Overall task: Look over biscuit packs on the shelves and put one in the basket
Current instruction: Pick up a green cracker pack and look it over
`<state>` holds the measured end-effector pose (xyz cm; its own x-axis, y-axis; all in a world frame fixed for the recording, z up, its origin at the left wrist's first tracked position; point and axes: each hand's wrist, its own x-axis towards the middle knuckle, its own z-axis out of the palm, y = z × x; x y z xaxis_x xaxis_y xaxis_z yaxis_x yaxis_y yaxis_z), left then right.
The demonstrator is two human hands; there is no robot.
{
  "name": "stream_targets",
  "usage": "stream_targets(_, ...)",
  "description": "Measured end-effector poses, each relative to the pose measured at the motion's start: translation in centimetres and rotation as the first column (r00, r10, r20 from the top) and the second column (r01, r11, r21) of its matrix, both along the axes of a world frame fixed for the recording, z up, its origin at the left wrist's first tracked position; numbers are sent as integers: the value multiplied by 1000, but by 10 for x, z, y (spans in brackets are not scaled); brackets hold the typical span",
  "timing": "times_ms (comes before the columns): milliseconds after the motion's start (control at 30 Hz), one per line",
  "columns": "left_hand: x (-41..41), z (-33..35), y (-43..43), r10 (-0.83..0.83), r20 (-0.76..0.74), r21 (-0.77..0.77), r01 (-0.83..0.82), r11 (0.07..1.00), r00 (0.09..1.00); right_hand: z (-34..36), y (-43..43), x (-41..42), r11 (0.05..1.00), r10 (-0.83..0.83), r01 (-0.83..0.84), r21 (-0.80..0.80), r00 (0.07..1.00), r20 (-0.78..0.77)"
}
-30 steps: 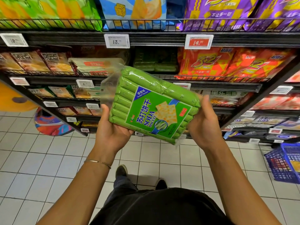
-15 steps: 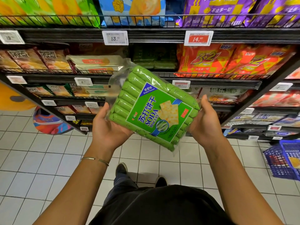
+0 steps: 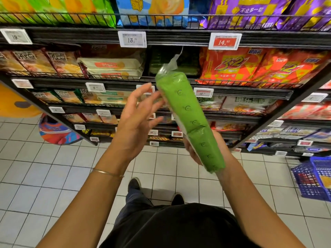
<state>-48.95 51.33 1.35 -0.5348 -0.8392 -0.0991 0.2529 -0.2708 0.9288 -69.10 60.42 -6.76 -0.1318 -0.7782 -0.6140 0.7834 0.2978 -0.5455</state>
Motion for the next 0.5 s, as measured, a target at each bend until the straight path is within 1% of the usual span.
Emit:
stream_targets(33, -3, -1, -4, 17, 65, -24, -16, 1000, 998, 1, 0, 4, 999, 34, -34, 12, 999, -3)
stream_targets(67, -4, -3, -6, 18, 93, -16, -17, 1000, 995, 3, 0, 8, 995, 93, -95, 26, 994, 49)
stream_targets(133, -1, -10, -11, -17, 72, 38, 14, 999, 997, 7, 0, 16, 971, 220, -233, 48, 956, 193)
stream_targets(200, 5, -20, -14, -13, 38, 68, 10, 998, 999, 5, 2, 18, 953, 281, -300, 37, 925, 256)
stream_targets(233, 7, -23, -14, 12, 26, 93, -15, 996, 1000, 5, 4, 18, 944, 318, -329, -6, 909, 270)
stream_targets(300, 7, -24, -13, 93, 23, 190, -96, 977, 995, 0, 8, 13, 927, 374, -365, -88, 879, 295)
stream_targets(367, 7, -24, -13, 169, 36, 279, -172, 945, 985, -4, 9, 9, 911, 412, -391, -130, 866, 284)
stream_targets(433, 7, -27, -14, 216, 66, 323, -226, 919, 974, -6, 6, 6, 902, 431, -412, -125, 874, 226)
stream_targets(500, 7, -30, -16, 246, 77, 353, -257, 900, 966, -5, 2, 6, 893, 451, -436, -115, 870, 200)
